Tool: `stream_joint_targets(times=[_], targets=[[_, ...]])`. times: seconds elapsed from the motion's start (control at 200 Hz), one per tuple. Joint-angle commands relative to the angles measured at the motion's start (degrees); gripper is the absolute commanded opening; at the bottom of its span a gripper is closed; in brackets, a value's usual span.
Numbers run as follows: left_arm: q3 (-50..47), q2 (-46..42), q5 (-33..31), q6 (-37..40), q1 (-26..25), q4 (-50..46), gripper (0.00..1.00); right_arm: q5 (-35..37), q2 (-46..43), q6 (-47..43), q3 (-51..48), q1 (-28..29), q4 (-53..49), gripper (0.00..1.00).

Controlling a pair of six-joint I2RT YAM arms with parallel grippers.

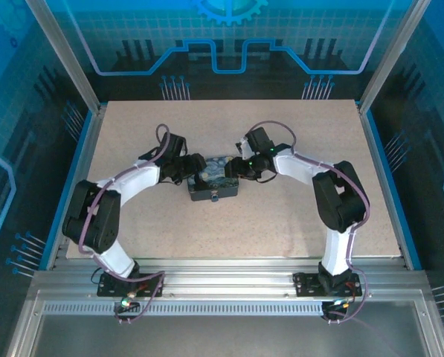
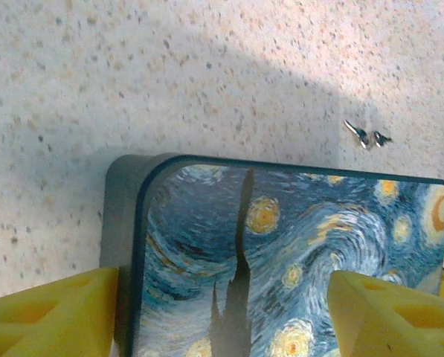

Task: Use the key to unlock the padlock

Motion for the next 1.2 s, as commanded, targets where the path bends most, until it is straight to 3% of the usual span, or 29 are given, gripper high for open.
stream_joint_targets(times=[0.0,0.585,1.196], targets=[[4.9,2.7,3.5,2.5,-0.9,1.0,0.72,-1.5,2.4,0.4,2.6,0.1,0.6,0.54],[15.4,13.1,10.7,2.8,-2.1,3.5,0.72,1.9,0.7,1.2,1.2,-4.7,0.7,0.55],[8.8,7.6,9.2,2.5,0.1,4.2,0.73,0.2,1.9,1.4,2.7,-2.9,1.2,0.55]])
